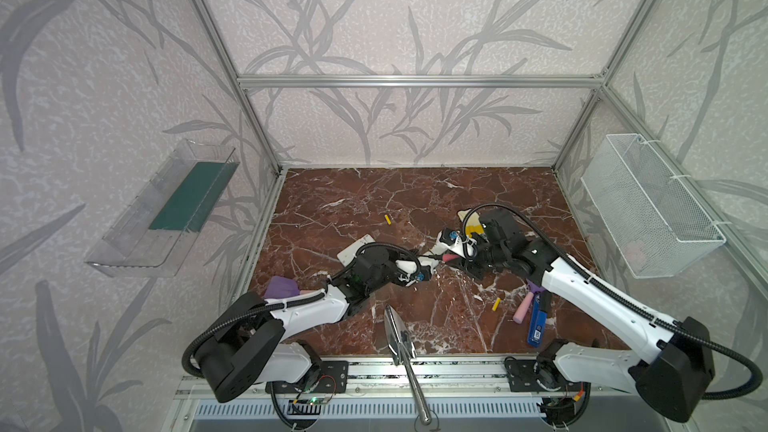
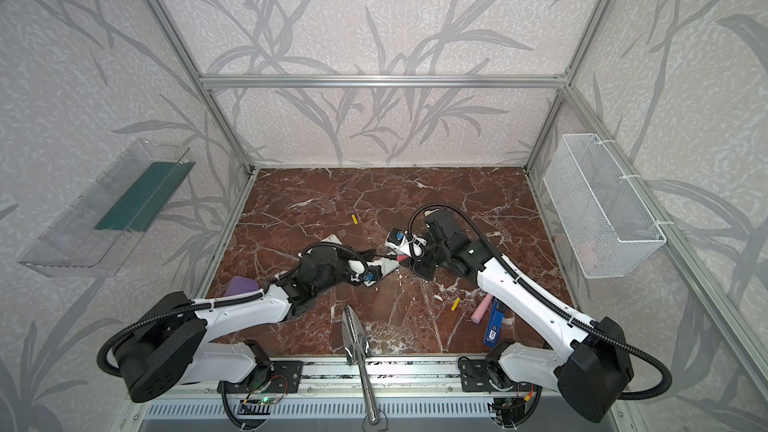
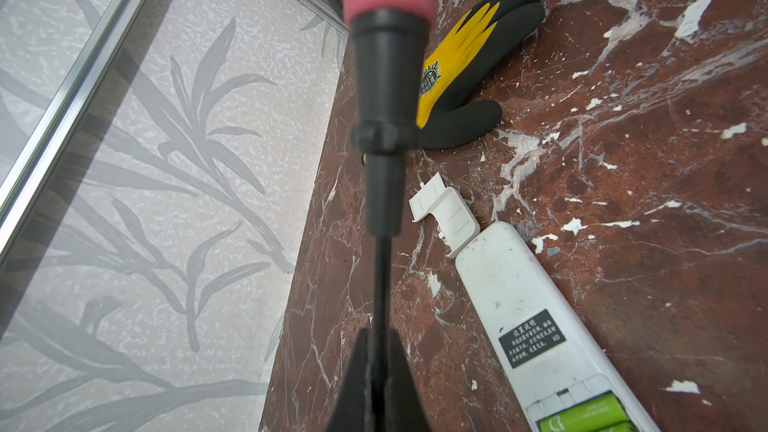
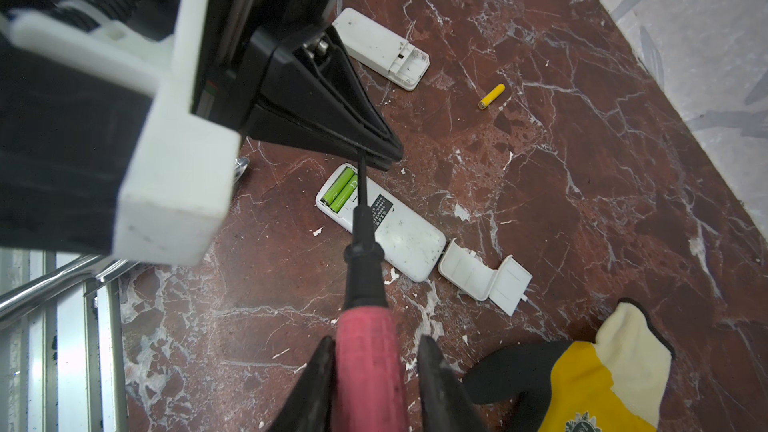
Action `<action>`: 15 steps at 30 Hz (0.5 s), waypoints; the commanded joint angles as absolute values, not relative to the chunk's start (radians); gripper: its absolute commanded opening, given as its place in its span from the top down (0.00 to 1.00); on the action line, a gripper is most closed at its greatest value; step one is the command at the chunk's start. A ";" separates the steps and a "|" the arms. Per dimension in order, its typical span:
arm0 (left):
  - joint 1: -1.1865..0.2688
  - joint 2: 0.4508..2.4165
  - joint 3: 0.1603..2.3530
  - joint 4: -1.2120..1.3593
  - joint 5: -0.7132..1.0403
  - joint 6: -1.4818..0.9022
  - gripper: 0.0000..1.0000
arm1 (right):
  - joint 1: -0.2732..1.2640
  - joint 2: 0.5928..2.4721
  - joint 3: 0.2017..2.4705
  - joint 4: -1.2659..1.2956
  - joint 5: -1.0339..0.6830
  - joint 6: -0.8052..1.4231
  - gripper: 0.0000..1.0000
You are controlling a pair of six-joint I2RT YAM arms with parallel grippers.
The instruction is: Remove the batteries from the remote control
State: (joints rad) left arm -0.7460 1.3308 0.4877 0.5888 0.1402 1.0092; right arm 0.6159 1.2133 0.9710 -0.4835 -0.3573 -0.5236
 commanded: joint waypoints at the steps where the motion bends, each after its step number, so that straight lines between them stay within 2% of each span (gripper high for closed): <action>1: -0.747 1.316 0.522 0.588 0.162 1.001 1.00 | 0.612 1.197 0.965 -0.452 -0.399 -0.514 0.65; 12: -0.746 1.315 0.527 0.590 0.157 1.003 1.00 | 0.608 1.208 0.973 -0.476 -0.411 -0.521 0.83; 15: -0.744 1.320 0.531 0.587 0.155 0.993 1.00 | 0.608 1.208 0.974 -0.480 -0.413 -0.522 0.93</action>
State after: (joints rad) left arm -0.7460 1.3308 0.4911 0.5831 0.1406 1.0092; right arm 0.6140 1.2121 0.9710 -0.4725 -0.4030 -0.5247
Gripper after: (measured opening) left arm 0.048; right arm 0.240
